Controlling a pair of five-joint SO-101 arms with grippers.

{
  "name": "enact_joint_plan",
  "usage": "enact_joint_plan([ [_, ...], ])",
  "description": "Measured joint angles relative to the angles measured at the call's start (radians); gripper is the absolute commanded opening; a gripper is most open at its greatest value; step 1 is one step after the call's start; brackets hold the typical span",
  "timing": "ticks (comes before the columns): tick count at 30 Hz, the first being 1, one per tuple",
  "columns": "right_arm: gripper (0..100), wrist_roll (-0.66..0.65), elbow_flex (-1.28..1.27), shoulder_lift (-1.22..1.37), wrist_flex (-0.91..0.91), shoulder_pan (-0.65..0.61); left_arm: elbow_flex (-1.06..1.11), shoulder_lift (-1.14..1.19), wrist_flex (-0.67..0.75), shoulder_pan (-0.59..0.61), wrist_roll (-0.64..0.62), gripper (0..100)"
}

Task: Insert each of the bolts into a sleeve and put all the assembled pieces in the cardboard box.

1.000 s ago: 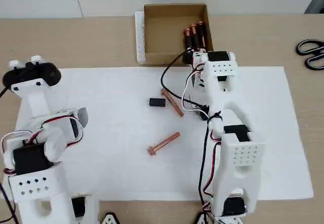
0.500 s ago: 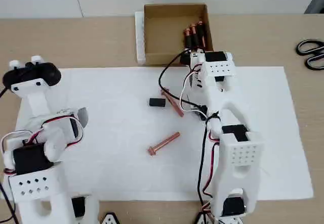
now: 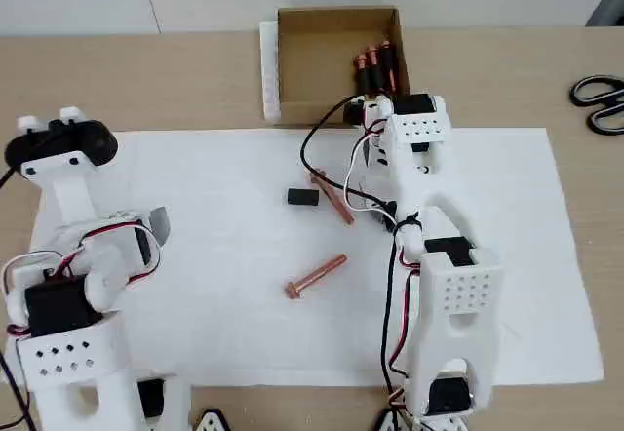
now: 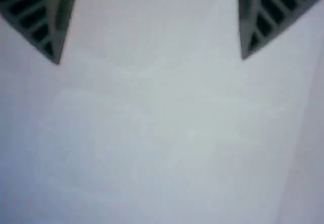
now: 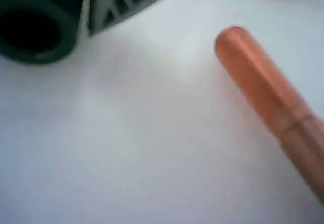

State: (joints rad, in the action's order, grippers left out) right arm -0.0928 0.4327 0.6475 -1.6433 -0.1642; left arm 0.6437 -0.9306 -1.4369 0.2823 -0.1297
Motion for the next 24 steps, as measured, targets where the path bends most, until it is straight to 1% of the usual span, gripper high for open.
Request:
enact_joint_plan([
  [13, 12.8, 0.000, 0.025, 0.049, -0.005, 0.000, 0.000, 0.000, 0.000, 0.000, 0.000, 22],
  [15, 9.5, 0.000, 0.026, 0.061, -0.005, -0.003, 0.000, 0.000, 0.000, 0.000, 0.000, 22],
  [18, 0.0, 0.000, 0.026, 0.061, -0.002, -0.003, 0.000, 0.000, 0.000, 0.000, 0.000, 22],
  [24, 0.3, 0.000, 0.026, 0.061, 0.003, 0.000, 0.000, 0.000, 0.000, 0.000, 0.000, 22],
])
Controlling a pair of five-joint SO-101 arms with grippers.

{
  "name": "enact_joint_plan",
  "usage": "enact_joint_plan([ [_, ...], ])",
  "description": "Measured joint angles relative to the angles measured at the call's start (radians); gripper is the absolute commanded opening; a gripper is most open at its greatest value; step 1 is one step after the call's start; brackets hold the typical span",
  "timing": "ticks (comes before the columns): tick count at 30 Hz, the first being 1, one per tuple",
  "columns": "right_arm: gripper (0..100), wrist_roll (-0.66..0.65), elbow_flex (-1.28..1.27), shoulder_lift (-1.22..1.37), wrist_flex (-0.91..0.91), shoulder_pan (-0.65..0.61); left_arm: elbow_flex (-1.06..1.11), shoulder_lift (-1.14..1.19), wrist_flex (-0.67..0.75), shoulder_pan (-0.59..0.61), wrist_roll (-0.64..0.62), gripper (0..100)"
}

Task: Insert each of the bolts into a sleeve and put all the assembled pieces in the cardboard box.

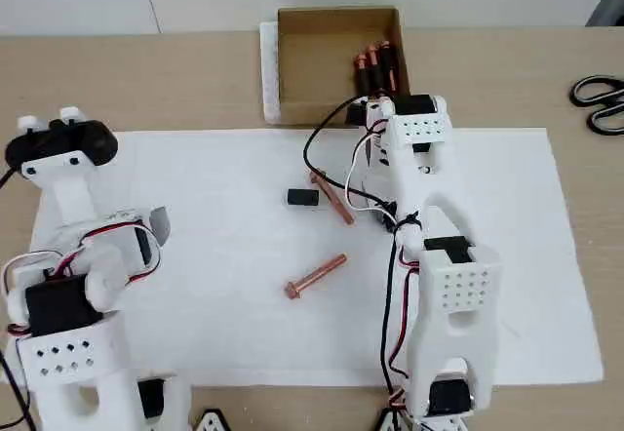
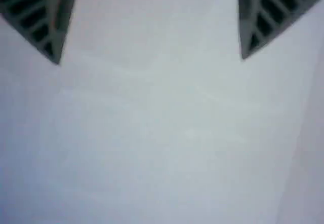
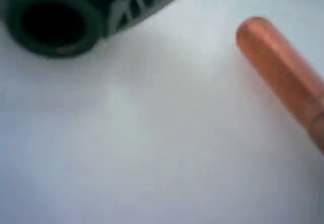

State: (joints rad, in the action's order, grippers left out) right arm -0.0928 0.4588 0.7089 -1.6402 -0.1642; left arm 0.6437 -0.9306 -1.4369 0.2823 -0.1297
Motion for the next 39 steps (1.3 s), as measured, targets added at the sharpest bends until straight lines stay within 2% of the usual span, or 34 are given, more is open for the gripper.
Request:
enact_joint_plan([
  [8, 0.3, 0.000, -0.015, -0.075, -0.021, -0.002, 0.000, 0.000, 0.000, -0.002, 0.000, 22],
  [15, 0.3, 0.000, -0.017, -0.310, -0.043, -0.009, 0.000, 0.000, 0.000, -0.020, -0.005, 22],
  [19, 0.3, 0.000, -0.032, -0.430, -0.046, -0.009, -0.026, 0.064, 0.000, -0.106, -0.005, 22],
  [25, 0.3, 0.000, -0.109, -0.537, -0.051, 0.020, -0.210, 0.391, -0.034, -0.250, -0.048, 22],
  [27, 0.3, 0.000, -0.114, -0.546, -0.051, 0.054, -0.284, 0.522, -0.074, -0.319, -0.008, 22],
  [32, 0.3, 0.000, -0.115, -0.548, -0.051, 0.147, -0.387, 0.789, -0.123, -0.529, 0.224, 22],
  [39, 0.3, 0.000, -0.115, -0.548, -0.051, 0.299, -0.453, 0.979, -0.124, -0.684, 0.252, 22],
])
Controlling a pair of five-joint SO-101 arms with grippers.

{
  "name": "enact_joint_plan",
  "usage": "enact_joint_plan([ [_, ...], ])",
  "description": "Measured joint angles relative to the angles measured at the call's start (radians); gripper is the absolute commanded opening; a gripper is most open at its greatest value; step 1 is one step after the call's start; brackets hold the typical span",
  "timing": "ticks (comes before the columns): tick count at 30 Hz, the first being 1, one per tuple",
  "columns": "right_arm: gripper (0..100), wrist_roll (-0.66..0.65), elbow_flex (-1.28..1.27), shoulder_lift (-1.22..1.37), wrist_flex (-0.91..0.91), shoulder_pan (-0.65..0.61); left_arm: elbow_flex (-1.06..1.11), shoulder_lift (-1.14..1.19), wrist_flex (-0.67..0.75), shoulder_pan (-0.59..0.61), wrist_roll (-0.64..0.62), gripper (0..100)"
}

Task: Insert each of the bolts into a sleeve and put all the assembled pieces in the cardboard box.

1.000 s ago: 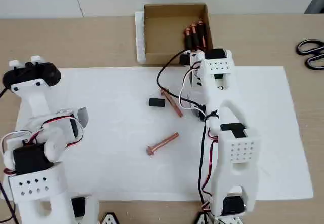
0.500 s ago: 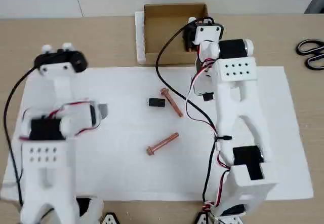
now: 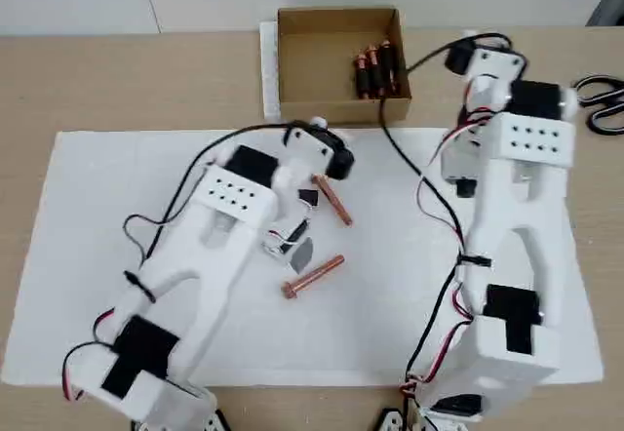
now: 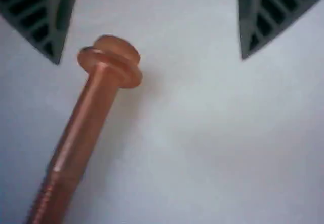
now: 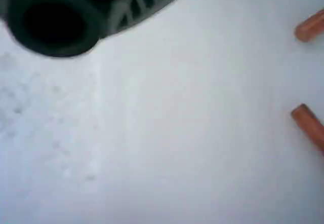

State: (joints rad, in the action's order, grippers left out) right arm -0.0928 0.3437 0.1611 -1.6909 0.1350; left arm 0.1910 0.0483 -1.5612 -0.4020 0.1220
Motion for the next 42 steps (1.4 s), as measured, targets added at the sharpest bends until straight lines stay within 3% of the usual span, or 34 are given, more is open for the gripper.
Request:
enact_joint_plan([
  [15, 0.3, 0.000, 0.000, 0.000, 0.000, 0.032, -0.006, 0.232, 0.103, -0.068, 0.003, 21],
  [21, 0.3, 0.000, 0.000, 0.000, 0.000, 0.032, -0.012, 0.242, 0.104, -0.077, 0.008, 9],
  [28, 0.3, 0.000, 0.000, 0.000, 0.000, 0.032, -0.012, 0.241, 0.098, -0.077, 0.008, 8],
  [42, 0.3, 0.000, 0.000, 0.000, 0.000, 0.032, -0.244, 0.245, -0.103, -0.157, 0.006, 6],
])
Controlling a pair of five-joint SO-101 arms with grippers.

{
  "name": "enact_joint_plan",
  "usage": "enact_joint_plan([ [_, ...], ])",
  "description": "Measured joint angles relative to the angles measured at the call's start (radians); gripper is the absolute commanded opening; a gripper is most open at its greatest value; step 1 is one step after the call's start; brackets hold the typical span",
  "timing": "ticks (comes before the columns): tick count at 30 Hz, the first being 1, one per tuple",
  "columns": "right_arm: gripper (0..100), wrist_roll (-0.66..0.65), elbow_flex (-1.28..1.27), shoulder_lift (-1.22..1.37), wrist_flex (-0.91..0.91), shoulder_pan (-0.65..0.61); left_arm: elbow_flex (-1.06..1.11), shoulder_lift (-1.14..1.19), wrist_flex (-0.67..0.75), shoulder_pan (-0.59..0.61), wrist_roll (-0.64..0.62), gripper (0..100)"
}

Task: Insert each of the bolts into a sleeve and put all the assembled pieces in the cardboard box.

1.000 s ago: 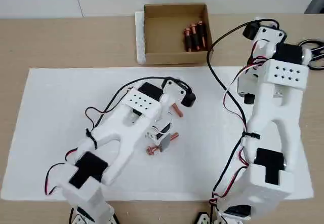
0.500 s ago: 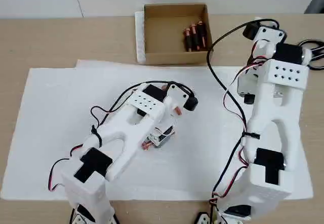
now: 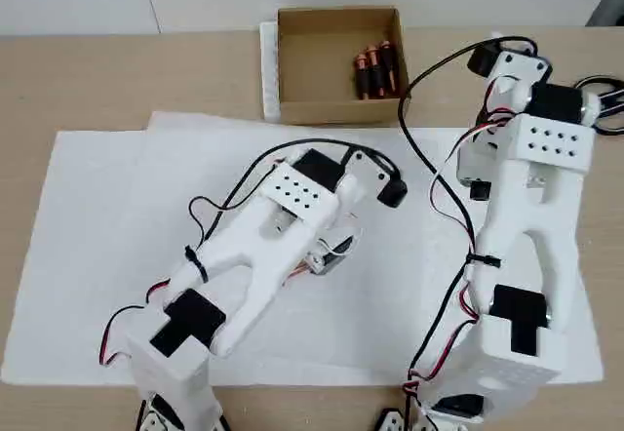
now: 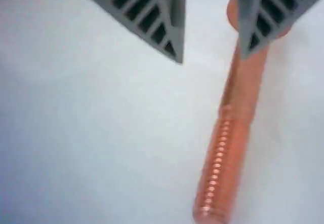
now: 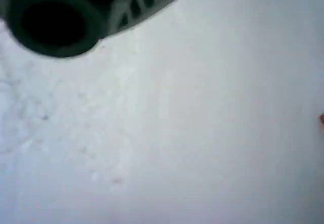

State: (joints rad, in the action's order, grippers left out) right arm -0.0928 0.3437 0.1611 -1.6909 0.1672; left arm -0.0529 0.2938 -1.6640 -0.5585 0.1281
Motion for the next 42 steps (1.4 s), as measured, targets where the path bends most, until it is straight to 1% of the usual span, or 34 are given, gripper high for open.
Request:
enact_joint_plan([
  [5, 0.3, 0.000, 0.000, 0.000, 0.000, 0.000, -0.006, 0.006, -0.011, 0.002, 0.005, 7],
  [8, 0.3, 0.000, 0.000, 0.000, 0.000, 0.000, -0.006, 0.006, 0.008, 0.011, 0.011, 7],
  [12, 0.3, 0.000, 0.000, 0.000, 0.000, 0.000, -0.006, 0.006, 0.037, 0.061, 0.006, 15],
  [14, 0.3, 0.000, 0.000, 0.000, 0.000, 0.000, 0.002, 0.018, 0.049, 0.087, 0.006, 17],
  [22, 0.3, 0.000, 0.000, 0.000, 0.000, 0.000, 0.055, 0.046, 0.089, 0.097, 0.006, 17],
  [24, 0.3, 0.000, 0.000, 0.000, 0.000, 0.000, 0.055, 0.052, 0.089, 0.097, 0.006, 15],
  [28, 0.3, 0.000, 0.000, 0.000, 0.000, 0.000, 0.060, 0.068, 0.107, 0.095, 0.006, 8],
  [31, 0.3, 0.000, 0.000, 0.000, 0.000, 0.000, 0.061, 0.109, 0.133, 0.094, 0.009, 8],
  [36, 0.3, 0.000, 0.000, 0.000, 0.000, 0.000, 0.048, 0.160, 0.137, 0.078, 0.011, 8],
  [38, 0.3, 0.000, 0.000, 0.000, 0.000, 0.000, 0.048, 0.166, 0.137, 0.071, 0.011, 5],
  [40, 0.3, 0.000, 0.000, 0.000, 0.000, 0.000, 0.048, 0.166, 0.137, 0.058, 0.011, 0],
  [42, 0.3, 0.000, 0.000, 0.000, 0.000, 0.000, 0.048, 0.167, 0.137, 0.041, 0.011, 1],
])
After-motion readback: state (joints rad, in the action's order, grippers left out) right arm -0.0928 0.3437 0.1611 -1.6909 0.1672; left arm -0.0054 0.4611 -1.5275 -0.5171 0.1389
